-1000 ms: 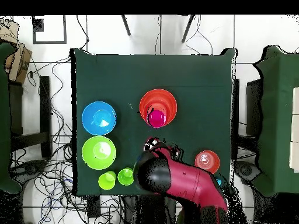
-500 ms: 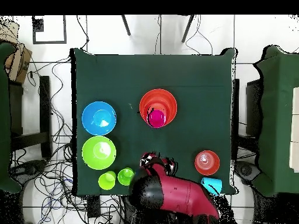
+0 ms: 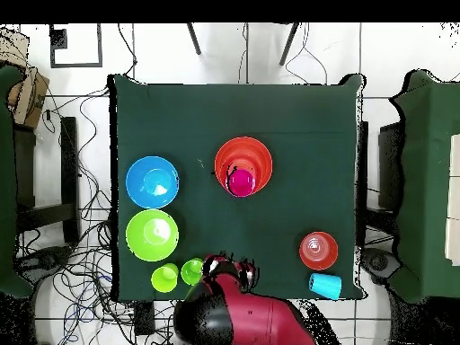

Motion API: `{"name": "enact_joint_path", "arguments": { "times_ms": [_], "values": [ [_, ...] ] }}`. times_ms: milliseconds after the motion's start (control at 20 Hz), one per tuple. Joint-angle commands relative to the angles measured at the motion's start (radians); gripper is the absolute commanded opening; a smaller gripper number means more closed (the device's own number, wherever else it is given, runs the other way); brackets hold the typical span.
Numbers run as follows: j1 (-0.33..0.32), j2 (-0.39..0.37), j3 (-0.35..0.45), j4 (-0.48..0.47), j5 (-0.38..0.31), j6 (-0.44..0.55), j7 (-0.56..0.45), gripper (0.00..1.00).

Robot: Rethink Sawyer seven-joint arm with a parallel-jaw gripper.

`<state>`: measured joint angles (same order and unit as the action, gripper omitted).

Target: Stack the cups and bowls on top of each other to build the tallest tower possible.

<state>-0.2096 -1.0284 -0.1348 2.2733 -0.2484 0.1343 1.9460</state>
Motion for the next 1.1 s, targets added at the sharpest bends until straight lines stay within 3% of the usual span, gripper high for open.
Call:
{"name": "enact_joint_path", "arguments": {
  "times_ms": [50, 350, 650, 850, 1100],
  "values": [
    [0.039, 0.054, 0.015, 0.038, -0.050, -0.056, 0.112, 1.00],
    [0.069, 0.179, 0.009, -0.041, -0.011, -0.126, 0.143, 1.00],
    [0.033, 0.185, 0.075, -0.069, 0.008, -0.109, 0.120, 1.00],
    [-0.011, 0.209, 0.146, -0.089, -0.018, -0.097, 0.073, 1.00],
    [-0.011, 0.191, 0.177, -0.072, -0.062, -0.069, 0.027, 1.00]
  ]
}}
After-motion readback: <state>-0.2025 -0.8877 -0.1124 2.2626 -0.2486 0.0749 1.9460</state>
